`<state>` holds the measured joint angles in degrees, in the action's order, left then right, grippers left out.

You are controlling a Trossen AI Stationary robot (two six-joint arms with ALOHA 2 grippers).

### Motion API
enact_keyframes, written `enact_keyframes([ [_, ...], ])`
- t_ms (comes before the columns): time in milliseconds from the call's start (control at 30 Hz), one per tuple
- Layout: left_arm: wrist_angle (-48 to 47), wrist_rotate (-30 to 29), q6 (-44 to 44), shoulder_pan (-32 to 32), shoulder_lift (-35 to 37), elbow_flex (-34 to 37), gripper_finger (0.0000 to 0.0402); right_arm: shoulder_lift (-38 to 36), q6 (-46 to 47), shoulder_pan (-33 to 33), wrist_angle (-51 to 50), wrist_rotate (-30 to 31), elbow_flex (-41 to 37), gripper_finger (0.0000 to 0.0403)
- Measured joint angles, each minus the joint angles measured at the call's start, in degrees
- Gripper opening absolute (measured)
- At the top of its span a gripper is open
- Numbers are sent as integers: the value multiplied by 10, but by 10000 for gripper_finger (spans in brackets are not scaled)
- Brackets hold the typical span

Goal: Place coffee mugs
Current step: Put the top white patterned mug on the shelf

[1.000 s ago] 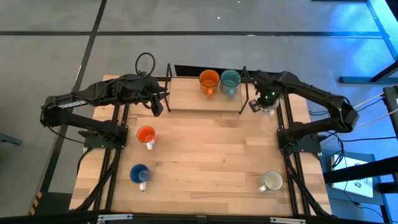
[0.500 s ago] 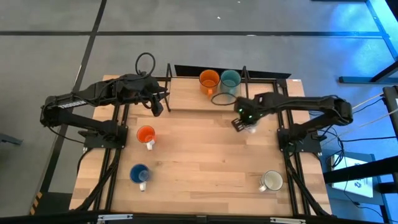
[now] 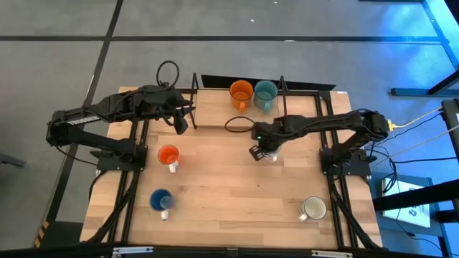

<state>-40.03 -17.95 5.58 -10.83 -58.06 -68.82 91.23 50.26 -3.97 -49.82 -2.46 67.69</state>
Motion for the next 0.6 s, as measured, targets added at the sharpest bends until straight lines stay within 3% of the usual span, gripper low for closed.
enact_keyframes([
  [333,0,0,2,0,0,0,88,108,-72,-1,-38,27,111,8],
  [600,0,0,3,0,0,0,88,139,-86,-2,-32,12,134,9],
])
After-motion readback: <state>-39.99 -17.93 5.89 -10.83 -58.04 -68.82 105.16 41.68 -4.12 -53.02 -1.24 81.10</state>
